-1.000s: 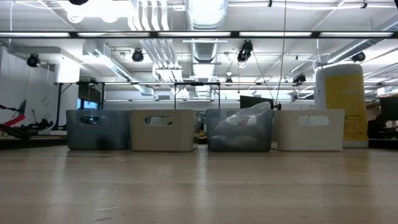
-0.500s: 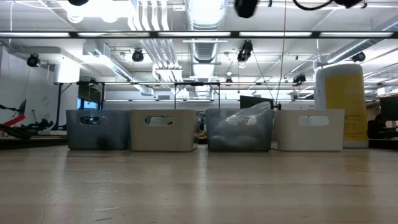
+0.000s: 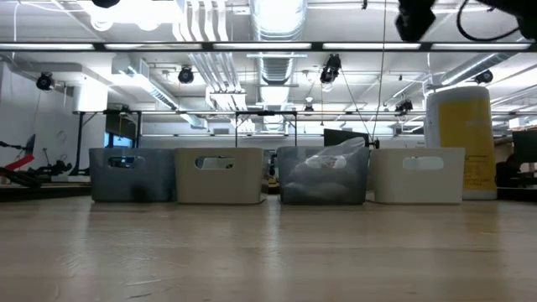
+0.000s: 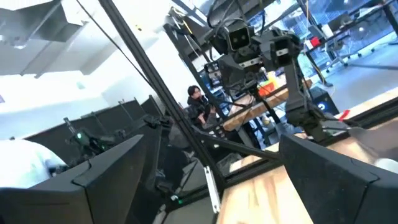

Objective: Pick & Place Travel size toiletries
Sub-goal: Return to Home Position

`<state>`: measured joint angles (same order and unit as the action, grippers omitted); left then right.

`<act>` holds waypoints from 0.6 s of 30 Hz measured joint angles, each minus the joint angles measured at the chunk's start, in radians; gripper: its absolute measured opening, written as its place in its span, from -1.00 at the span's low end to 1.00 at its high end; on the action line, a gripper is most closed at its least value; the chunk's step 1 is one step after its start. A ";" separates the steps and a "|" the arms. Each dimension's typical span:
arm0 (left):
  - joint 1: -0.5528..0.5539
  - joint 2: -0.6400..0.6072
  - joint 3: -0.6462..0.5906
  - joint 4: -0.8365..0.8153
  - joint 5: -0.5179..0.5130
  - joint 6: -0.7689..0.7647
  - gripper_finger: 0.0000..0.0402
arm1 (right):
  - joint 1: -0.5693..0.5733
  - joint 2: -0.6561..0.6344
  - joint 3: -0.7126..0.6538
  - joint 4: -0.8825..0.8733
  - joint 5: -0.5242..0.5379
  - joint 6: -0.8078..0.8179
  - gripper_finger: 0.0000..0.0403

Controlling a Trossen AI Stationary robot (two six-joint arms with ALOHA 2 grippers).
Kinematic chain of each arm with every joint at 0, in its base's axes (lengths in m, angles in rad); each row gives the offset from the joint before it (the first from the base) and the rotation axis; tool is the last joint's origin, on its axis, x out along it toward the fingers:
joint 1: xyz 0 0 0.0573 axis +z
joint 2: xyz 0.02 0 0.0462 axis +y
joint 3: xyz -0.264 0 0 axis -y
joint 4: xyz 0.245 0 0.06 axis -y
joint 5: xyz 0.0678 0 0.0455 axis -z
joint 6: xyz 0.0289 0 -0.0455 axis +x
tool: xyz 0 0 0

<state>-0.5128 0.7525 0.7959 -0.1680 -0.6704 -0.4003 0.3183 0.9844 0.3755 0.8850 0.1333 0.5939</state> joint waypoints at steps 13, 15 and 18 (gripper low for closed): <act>0.001 -0.003 0.000 0.000 -0.003 0.000 0.18 | 0.000 -0.297 -0.347 0.212 -0.063 -0.097 0.81; 0.001 -0.003 0.000 0.000 -0.004 0.000 0.18 | -0.002 -0.331 -0.366 0.187 -0.086 -0.106 0.81; 0.001 -0.004 0.000 0.002 -0.004 0.000 0.18 | -0.005 -0.384 -0.367 0.121 -0.159 -0.108 0.81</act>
<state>-0.5120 0.7485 0.7959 -0.1660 -0.6743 -0.4000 0.3133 0.6001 0.0086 1.0055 -0.0252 0.4860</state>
